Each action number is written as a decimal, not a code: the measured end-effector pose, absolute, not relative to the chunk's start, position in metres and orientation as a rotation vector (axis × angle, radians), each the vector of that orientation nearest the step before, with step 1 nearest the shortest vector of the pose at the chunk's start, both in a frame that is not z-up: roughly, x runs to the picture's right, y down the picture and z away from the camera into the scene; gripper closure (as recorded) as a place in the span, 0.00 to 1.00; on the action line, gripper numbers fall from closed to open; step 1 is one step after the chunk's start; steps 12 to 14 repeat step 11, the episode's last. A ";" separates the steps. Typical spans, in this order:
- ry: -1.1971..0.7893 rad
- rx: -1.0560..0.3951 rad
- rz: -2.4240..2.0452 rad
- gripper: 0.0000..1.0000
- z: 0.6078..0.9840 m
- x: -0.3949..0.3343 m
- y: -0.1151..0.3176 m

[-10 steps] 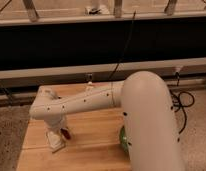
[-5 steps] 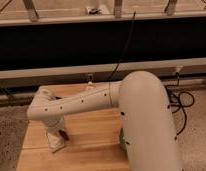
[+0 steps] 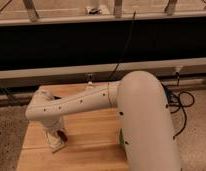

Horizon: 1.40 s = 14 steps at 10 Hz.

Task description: Place the pepper on the white sponge

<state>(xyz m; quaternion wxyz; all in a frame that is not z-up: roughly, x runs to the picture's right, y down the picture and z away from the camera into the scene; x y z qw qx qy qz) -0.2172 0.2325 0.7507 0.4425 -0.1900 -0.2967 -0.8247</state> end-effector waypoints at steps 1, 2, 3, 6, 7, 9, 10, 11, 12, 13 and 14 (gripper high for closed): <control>-0.739 -0.470 -2.050 0.20 0.750 -0.218 0.233; -0.742 -0.469 -2.053 0.20 0.750 -0.219 0.233; -0.745 -0.468 -2.056 0.20 0.750 -0.219 0.233; -0.753 -0.467 -2.064 0.20 0.749 -0.221 0.234; -0.755 -0.466 -2.068 0.20 0.748 -0.222 0.233; -0.755 -0.465 -2.061 0.20 0.746 -0.218 0.231; -0.754 -0.467 -2.055 0.20 0.746 -0.214 0.230; -0.756 -0.463 -2.052 0.20 0.746 -0.212 0.229; -0.756 -0.463 -2.052 0.20 0.746 -0.212 0.229; -0.756 -0.463 -2.052 0.20 0.746 -0.212 0.229; -0.756 -0.463 -2.052 0.20 0.746 -0.212 0.229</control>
